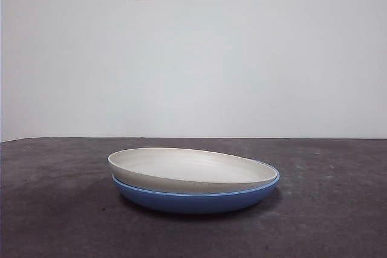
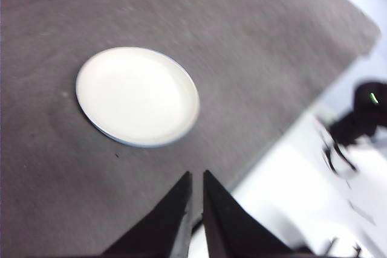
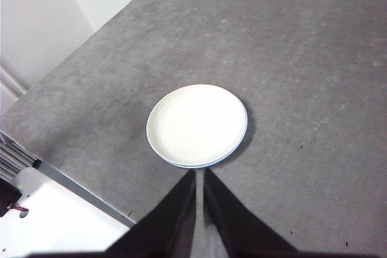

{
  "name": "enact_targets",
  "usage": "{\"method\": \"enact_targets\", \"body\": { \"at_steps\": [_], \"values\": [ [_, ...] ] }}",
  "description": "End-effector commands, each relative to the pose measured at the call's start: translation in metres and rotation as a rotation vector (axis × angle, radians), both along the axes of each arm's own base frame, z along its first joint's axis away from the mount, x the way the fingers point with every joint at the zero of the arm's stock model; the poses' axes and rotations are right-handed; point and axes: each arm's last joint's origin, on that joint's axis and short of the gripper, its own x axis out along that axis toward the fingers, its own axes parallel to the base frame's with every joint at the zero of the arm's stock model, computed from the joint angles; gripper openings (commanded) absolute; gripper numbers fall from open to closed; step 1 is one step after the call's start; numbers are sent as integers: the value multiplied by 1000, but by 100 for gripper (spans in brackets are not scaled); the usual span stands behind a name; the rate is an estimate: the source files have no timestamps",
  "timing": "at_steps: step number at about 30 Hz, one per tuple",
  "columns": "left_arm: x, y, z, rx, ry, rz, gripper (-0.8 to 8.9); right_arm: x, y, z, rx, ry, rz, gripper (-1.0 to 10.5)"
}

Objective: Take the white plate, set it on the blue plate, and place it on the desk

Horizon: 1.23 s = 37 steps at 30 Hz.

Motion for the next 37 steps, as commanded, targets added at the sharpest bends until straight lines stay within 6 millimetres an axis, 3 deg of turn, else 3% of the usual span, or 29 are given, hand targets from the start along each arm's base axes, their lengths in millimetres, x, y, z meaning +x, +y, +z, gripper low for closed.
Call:
{"method": "enact_targets", "body": {
  "at_steps": [1, 10, 16, 24, 37],
  "values": [
    [13, 2, -25, -35, -59, 74, 28, -4, -2, -3, -16, 60, 3, 18],
    [39, 16, -149, -100, -497, 378, 28, -4, -2, -3, -15, 61, 3, 18],
    [41, 26, -214, -104, -505, 663, 28, -5, -2, -3, -16, 60, 3, 18],
    [39, 34, -243, -62, -526, 821, 28, -4, -2, -3, -15, 60, 3, 18],
    [39, 37, -251, 33, -486, 824, 28, -4, -2, -3, -15, 60, 3, 18]
  ]
}}
